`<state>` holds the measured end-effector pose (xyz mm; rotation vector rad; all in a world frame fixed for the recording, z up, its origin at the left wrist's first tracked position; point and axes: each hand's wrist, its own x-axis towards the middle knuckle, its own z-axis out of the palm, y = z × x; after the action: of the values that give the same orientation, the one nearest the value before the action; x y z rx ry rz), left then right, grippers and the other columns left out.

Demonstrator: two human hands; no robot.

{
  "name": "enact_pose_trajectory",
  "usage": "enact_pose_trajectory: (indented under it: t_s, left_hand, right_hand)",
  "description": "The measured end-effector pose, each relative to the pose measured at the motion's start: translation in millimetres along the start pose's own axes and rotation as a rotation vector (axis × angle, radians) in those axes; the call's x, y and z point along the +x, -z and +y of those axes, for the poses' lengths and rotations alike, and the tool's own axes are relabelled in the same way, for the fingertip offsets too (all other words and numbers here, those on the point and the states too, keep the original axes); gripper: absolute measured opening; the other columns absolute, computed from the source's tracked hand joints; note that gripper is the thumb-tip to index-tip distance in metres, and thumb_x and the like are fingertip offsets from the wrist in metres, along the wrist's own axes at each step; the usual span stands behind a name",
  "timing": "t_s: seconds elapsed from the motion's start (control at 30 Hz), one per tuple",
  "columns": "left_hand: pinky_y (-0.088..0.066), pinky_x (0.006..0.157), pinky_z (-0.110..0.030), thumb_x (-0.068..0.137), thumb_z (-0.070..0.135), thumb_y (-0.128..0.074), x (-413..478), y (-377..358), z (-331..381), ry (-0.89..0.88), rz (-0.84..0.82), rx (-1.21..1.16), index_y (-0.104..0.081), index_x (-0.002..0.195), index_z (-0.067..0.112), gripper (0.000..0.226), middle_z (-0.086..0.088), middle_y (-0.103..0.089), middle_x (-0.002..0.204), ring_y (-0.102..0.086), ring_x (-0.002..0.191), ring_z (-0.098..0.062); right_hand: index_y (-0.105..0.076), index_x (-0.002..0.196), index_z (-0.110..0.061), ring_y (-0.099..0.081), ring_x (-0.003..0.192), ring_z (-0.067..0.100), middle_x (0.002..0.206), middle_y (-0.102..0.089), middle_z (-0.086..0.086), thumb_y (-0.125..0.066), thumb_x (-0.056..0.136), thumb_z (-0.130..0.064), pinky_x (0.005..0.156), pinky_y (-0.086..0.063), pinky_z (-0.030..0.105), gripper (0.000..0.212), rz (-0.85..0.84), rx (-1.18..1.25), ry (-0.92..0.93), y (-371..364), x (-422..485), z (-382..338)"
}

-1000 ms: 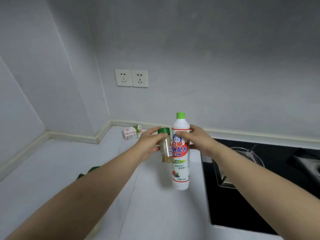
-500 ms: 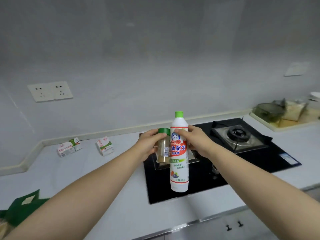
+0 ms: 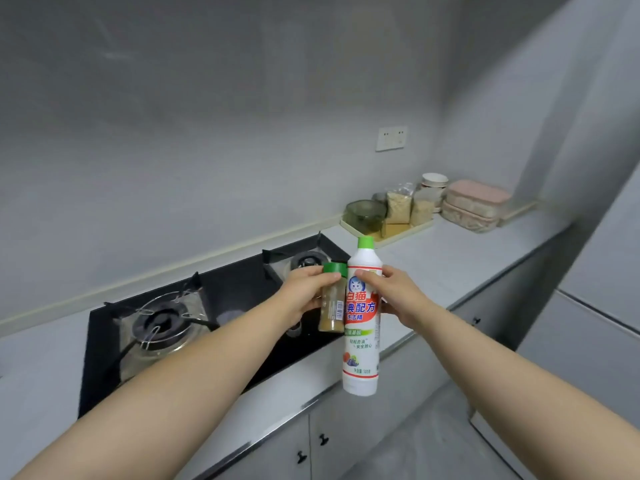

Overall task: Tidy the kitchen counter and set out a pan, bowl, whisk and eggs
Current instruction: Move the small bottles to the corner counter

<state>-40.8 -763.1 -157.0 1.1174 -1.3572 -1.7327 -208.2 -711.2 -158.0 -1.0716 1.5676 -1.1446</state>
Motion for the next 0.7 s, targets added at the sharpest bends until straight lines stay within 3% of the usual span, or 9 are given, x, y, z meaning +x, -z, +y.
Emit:
enact_pose_trajectory:
  t_s: [0.13, 0.3, 0.7]
  left_hand:
    - [-0.054, 0.071, -0.028, 0.088, 0.01, -0.063, 37, -71, 1, -0.006, -0.083, 0.02, -0.065, 0.11, 0.008, 0.023, -0.007, -0.071, 0.096, -0.067, 0.086, -0.018]
    - [-0.055, 0.084, -0.037, 0.086, 0.012, -0.065, 76, -131, -6, 0.022, -0.142, 0.03, -0.064, 0.114, 0.006, 0.028, -0.014, -0.069, 0.107, -0.065, 0.1, -0.027]
    - [-0.054, 0.07, -0.027, 0.086, 0.009, -0.065, 195, -210, 5, 0.045, -0.24, 0.023, -0.06, 0.117, 0.006, 0.031, -0.009, -0.068, 0.1, -0.064, 0.089, -0.019]
  right_hand:
    - [-0.057, 0.111, -0.016, -0.067, 0.089, 0.022, 0.101, -0.069, 0.007, -0.066, 0.086, -0.036, 0.08, -0.055, 0.035, 0.033, 0.084, 0.019, -0.016, 72, 4, 14]
    - [-0.059, 0.108, -0.016, -0.069, 0.087, 0.021, 0.097, -0.071, 0.006, -0.067, 0.085, -0.034, 0.078, -0.056, 0.035, 0.03, 0.146, 0.035, -0.047, 136, 13, 26]
    - [-0.058, 0.106, -0.018, -0.068, 0.082, 0.017, 0.093, -0.07, 0.002, -0.068, 0.085, -0.03, 0.066, -0.054, 0.028, 0.026, 0.283, 0.002, -0.071, 228, 93, 33]
